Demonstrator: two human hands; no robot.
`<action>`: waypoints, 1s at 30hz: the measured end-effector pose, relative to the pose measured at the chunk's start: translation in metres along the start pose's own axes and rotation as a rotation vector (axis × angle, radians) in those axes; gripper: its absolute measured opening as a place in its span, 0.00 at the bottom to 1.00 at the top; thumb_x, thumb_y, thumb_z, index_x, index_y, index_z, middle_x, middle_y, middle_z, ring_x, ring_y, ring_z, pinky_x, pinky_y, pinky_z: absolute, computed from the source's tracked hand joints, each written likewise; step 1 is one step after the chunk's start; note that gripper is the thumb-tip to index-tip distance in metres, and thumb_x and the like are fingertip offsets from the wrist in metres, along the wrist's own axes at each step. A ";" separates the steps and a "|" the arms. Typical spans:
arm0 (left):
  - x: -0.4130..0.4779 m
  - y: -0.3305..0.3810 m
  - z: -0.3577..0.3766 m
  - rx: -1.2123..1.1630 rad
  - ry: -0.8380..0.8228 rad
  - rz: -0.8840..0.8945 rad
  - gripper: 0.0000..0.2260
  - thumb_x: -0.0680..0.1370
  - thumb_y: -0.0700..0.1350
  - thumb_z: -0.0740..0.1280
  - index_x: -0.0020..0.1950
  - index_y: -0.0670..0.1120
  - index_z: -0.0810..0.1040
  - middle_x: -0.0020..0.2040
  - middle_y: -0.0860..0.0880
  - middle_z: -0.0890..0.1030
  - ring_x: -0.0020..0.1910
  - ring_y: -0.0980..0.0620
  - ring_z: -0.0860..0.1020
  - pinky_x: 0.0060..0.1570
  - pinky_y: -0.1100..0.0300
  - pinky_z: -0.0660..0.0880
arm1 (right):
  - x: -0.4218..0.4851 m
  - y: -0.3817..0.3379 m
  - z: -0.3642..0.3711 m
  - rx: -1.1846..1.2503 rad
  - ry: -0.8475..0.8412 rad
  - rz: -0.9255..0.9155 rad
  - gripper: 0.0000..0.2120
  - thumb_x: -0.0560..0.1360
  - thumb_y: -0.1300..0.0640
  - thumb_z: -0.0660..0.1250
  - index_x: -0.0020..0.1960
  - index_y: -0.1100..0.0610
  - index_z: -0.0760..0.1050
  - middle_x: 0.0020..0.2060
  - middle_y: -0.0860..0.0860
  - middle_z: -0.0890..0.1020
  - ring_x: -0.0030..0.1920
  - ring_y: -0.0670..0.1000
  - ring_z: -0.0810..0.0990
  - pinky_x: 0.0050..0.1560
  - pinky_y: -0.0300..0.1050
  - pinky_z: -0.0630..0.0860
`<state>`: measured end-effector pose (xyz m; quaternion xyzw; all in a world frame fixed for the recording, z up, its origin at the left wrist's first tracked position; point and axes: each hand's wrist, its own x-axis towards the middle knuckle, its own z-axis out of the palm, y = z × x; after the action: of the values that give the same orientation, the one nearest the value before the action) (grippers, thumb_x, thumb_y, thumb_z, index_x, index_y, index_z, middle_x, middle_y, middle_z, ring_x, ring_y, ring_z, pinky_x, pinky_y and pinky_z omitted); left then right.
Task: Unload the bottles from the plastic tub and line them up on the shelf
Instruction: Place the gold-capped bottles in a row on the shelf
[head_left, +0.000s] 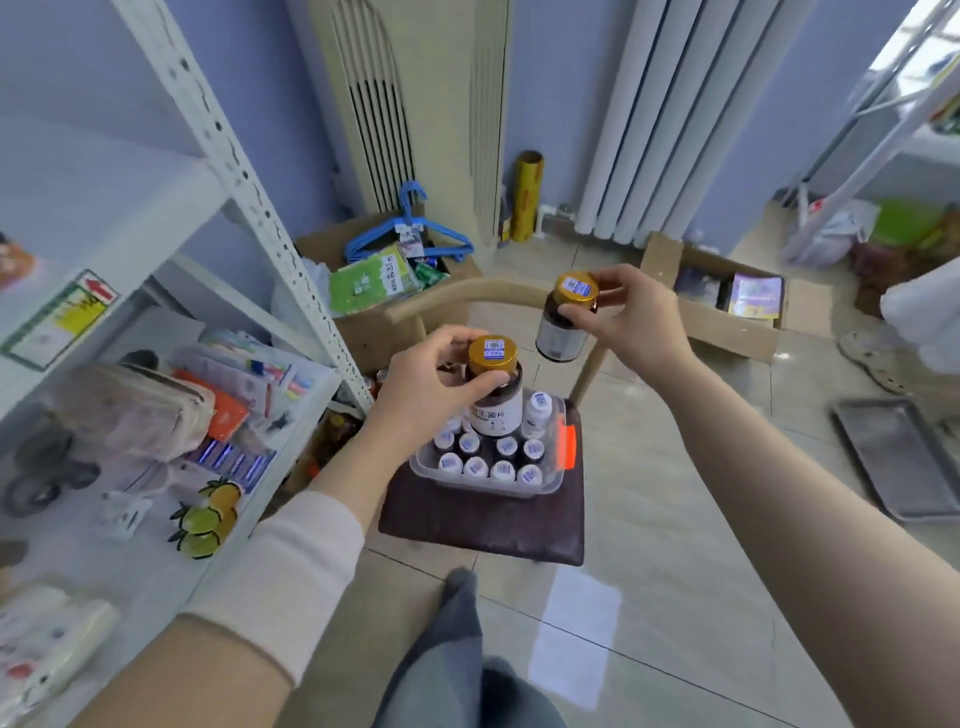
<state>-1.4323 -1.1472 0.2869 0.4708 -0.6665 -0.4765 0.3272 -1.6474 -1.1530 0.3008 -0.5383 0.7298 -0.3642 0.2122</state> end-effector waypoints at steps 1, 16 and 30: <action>-0.010 0.009 -0.005 0.003 0.011 0.013 0.15 0.68 0.43 0.74 0.46 0.60 0.74 0.46 0.62 0.79 0.47 0.67 0.78 0.51 0.69 0.75 | -0.003 -0.009 -0.004 -0.013 -0.006 -0.026 0.21 0.67 0.54 0.74 0.57 0.59 0.75 0.45 0.48 0.78 0.45 0.44 0.75 0.41 0.28 0.69; -0.169 0.101 -0.126 0.094 0.223 0.103 0.12 0.68 0.47 0.73 0.48 0.58 0.75 0.43 0.66 0.77 0.40 0.77 0.74 0.41 0.82 0.69 | -0.103 -0.199 -0.006 0.082 -0.135 -0.250 0.23 0.67 0.49 0.74 0.58 0.58 0.75 0.48 0.51 0.81 0.47 0.49 0.80 0.48 0.41 0.76; -0.313 0.164 -0.250 0.217 0.517 0.124 0.11 0.66 0.48 0.75 0.46 0.55 0.78 0.40 0.61 0.81 0.39 0.70 0.78 0.39 0.81 0.69 | -0.201 -0.389 0.020 0.194 -0.350 -0.480 0.17 0.66 0.51 0.74 0.50 0.57 0.76 0.44 0.51 0.81 0.38 0.48 0.81 0.38 0.35 0.80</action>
<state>-1.1559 -0.9180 0.5280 0.5675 -0.6356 -0.2456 0.4623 -1.3213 -1.0302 0.5673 -0.7270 0.4961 -0.3738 0.2928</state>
